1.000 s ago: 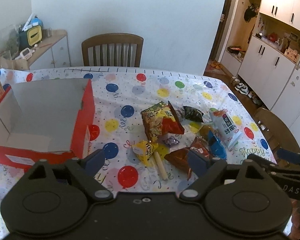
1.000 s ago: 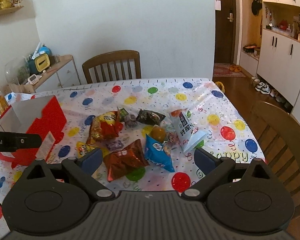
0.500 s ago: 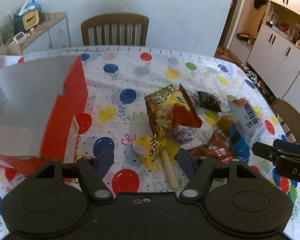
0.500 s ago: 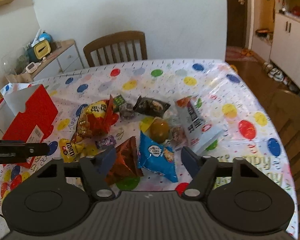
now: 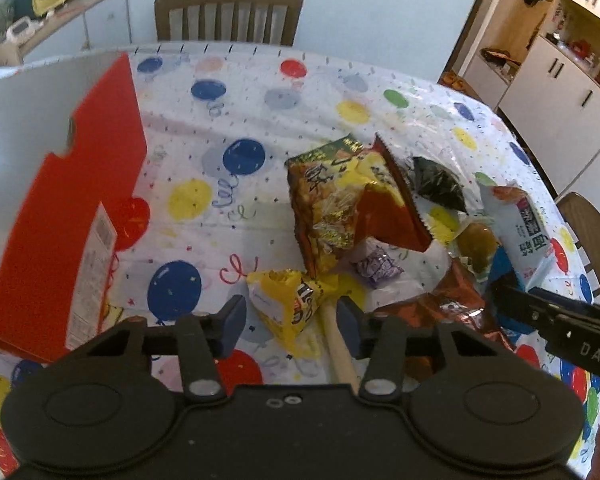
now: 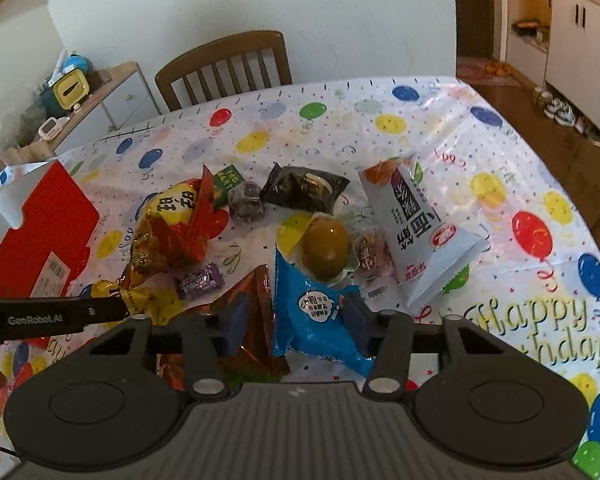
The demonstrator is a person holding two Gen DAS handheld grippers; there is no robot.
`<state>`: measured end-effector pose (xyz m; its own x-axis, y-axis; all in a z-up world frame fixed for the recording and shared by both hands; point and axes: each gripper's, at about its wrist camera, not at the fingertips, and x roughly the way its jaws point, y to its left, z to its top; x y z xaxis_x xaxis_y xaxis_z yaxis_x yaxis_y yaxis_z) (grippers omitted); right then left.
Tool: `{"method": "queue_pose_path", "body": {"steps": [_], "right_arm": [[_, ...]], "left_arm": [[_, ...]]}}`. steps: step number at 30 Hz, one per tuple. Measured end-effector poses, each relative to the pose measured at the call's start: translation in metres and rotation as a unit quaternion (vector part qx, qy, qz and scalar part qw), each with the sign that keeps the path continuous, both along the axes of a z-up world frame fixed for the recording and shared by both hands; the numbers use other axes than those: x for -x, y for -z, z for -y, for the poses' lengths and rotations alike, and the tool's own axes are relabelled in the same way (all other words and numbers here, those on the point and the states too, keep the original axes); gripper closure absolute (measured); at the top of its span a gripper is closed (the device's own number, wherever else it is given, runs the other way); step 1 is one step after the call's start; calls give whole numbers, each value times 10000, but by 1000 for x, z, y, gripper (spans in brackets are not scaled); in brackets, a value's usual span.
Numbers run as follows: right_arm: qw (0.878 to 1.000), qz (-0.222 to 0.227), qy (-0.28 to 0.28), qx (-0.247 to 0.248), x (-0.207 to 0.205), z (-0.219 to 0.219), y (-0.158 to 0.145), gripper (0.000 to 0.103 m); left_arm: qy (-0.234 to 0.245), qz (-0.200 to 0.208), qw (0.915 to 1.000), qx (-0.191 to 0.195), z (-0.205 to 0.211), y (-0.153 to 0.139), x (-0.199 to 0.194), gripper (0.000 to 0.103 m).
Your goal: Organize snacks
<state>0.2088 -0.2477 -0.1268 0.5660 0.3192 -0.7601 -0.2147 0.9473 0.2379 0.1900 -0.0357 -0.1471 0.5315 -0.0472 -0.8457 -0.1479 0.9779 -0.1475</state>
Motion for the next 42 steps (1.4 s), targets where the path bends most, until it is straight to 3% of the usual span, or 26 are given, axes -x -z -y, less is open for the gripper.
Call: {"method": "queue_pose_path", "body": {"steps": [5, 12, 26, 42], "right_arm": [[10000, -18, 43, -44, -3, 3, 2, 63], [10000, 70, -16, 13, -1, 3, 1, 71], [9993, 352, -84, 37, 11, 18, -10, 85], [9980, 552, -272, -132, 38, 37, -37, 88]], "left_arm": [[12, -94, 9997, 241, -3, 7, -5, 68], [-27, -144, 9996, 232, -5, 10, -9, 82], [-64, -63, 9999, 128, -4, 0, 4, 86], [-25, 236, 9997, 17, 0, -40, 42, 86]]}}
